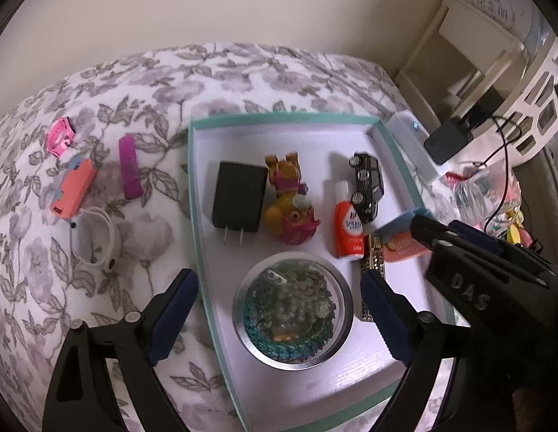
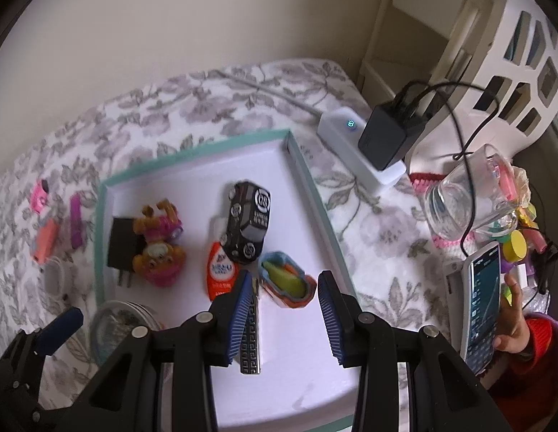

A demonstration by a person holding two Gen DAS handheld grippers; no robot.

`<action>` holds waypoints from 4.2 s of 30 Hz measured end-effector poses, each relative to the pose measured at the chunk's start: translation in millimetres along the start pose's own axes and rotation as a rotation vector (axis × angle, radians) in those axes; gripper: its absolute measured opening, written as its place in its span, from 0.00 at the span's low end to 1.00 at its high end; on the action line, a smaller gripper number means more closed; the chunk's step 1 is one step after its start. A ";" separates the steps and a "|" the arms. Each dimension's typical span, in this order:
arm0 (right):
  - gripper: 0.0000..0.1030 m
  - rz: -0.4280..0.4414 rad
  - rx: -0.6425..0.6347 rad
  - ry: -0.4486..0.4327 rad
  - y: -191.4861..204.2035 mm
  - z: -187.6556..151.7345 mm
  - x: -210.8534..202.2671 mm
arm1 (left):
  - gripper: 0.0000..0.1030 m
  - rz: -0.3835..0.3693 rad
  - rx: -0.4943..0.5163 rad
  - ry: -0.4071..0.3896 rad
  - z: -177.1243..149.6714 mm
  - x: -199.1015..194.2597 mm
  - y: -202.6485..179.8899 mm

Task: Organize rigid objects
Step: 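Open both tools to release the bead tin and orange case in the tray, then move the left tool to the blue-orange case while the right tool approaches the white watch, then close the left tool on the blue-orange case while the right tool grasps the white watch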

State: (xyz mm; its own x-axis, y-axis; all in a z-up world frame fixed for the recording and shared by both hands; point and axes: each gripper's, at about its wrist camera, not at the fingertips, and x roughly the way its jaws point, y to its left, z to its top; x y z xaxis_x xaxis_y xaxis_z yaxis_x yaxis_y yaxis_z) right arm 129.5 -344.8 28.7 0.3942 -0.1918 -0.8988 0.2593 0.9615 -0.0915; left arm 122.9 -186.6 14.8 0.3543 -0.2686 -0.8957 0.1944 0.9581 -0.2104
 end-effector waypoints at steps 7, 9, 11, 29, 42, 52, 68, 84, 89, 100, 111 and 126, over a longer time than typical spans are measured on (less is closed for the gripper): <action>0.41 0.032 0.034 -0.073 -4.3 8.1 -28.9 | 0.91 0.019 -0.041 -0.055 10.1 -20.9 16.6; 0.40 0.036 0.037 -0.082 -3.5 8.9 -33.2 | 0.91 0.029 -0.057 -0.072 12.0 -26.4 23.8; 0.40 0.045 0.039 -0.082 -2.2 9.4 -33.7 | 0.91 0.044 -0.077 -0.088 14.6 -32.8 32.5; 0.73 0.102 -0.061 -0.083 43.8 3.5 -29.5 | 0.91 0.148 -0.304 -0.178 23.1 -68.1 126.6; 0.99 0.154 -0.168 -0.085 94.0 -7.5 -30.0 | 0.98 0.202 -0.407 -0.241 17.0 -89.2 193.2; 1.00 0.200 -0.250 -0.101 137.6 -13.4 -36.4 | 0.99 0.236 -0.508 -0.258 8.1 -98.3 239.0; 1.00 0.301 -0.356 -0.053 222.2 -11.5 -8.5 | 0.98 0.228 -0.422 -0.154 27.3 -69.1 263.8; 0.95 0.299 -0.401 0.031 254.6 -19.1 43.1 | 0.98 0.138 -0.390 -0.079 38.0 -18.1 266.1; 0.92 0.294 -0.399 0.061 252.7 -21.1 54.7 | 0.98 0.109 -0.364 -0.071 40.9 -6.3 259.3; 0.75 0.382 -0.342 0.099 242.0 -16.6 61.9 | 0.98 0.105 -0.262 -0.050 52.6 25.7 233.2; 0.66 0.444 -0.301 0.111 232.4 -18.6 59.4 | 0.66 0.129 -0.225 -0.022 51.8 47.2 225.6; 0.49 0.438 -0.346 0.084 244.2 -22.7 53.6 | 0.44 0.085 -0.283 -0.050 41.7 23.2 233.7</action>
State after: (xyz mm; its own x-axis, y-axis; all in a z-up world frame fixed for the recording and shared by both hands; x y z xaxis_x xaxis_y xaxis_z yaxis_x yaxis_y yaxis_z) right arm 193.9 -115.8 -51.6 0.3248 0.2420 -0.9143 -0.2224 0.9591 0.1749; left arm 214.7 26.9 -38.8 0.4045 -0.1839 -0.8959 -0.0978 0.9653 -0.2423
